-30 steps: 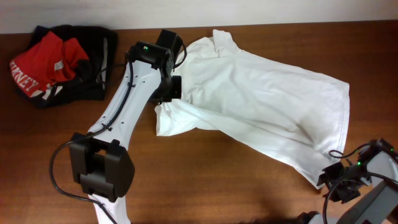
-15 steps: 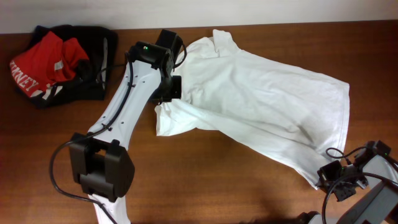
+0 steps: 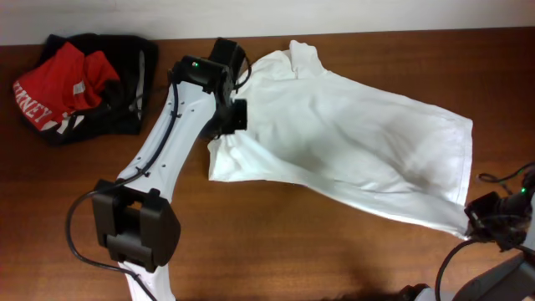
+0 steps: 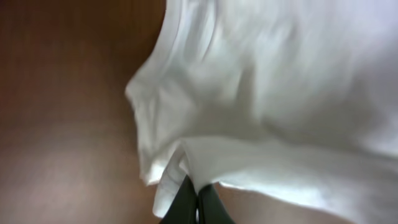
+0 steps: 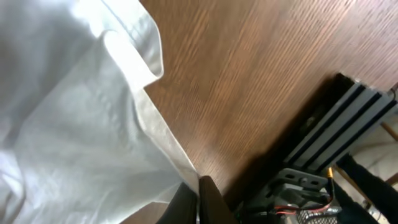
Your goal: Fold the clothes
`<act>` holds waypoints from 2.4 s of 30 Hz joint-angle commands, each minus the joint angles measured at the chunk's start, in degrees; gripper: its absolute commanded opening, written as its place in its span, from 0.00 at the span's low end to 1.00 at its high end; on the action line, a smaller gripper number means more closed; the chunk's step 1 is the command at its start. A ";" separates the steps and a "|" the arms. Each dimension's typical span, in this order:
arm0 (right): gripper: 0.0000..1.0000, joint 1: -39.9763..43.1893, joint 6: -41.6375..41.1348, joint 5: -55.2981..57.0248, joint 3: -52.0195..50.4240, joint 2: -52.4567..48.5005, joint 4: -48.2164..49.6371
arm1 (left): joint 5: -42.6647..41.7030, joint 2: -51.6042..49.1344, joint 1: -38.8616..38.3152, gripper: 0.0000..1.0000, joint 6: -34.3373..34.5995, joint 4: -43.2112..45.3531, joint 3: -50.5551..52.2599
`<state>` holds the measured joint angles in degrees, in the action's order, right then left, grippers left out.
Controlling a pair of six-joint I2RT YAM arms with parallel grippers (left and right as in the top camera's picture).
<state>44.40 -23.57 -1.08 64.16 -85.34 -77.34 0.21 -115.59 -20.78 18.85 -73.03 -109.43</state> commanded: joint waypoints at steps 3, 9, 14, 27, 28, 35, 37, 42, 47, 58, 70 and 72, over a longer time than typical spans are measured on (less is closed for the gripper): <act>0.05 0.24 0.83 2.73 0.61 -0.15 -0.07 | 0.94 2.08 0.15 0.00 -0.87 7.58 -0.26; 0.05 0.13 0.81 3.72 -1.22 -0.22 0.17 | 1.27 2.03 0.15 0.01 -0.90 14.21 -0.15; 0.04 -2.38 0.59 1.79 -1.27 -0.26 3.54 | 1.27 1.40 0.15 0.01 -0.90 18.43 -0.11; 0.05 -11.04 0.20 1.36 -1.27 -0.44 21.16 | 1.27 -7.63 0.15 0.01 -0.90 26.38 -0.11; 0.04 -11.06 0.20 1.49 -1.27 -0.55 22.23 | 1.27 -8.22 0.15 0.01 -0.90 26.62 -0.11; 0.08 -11.06 2.03 5.90 -1.27 -5.90 27.74 | 1.31 -10.45 0.22 0.15 -0.92 27.21 -0.11; 0.30 -11.06 3.26 5.81 -1.14 -6.93 29.07 | 1.33 -10.45 0.22 0.18 -0.92 27.65 -0.11; 0.99 -10.97 3.87 4.42 5.49 -6.97 18.82 | 3.67 -10.27 0.35 0.52 -2.47 26.56 -1.09; 0.99 -11.54 7.93 -3.41 14.60 -6.97 6.93 | 1.31 -10.27 0.48 0.59 -3.32 19.76 -4.02; 0.37 -22.91 11.13 -11.39 4.11 -6.97 17.03 | -5.35 -18.93 0.44 0.05 -5.49 14.82 -3.91; 0.68 -31.69 11.13 -11.39 1.73 -6.97 21.24 | -7.48 -25.68 6.80 0.01 -5.46 13.99 -3.87; 0.71 -31.69 11.13 -11.39 1.73 -6.97 21.27 | -9.90 -27.12 7.30 0.01 -5.46 13.75 -3.87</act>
<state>13.04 -12.60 -12.16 66.41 -92.58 -56.10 -4.56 -137.56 -14.20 13.87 -58.78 -113.82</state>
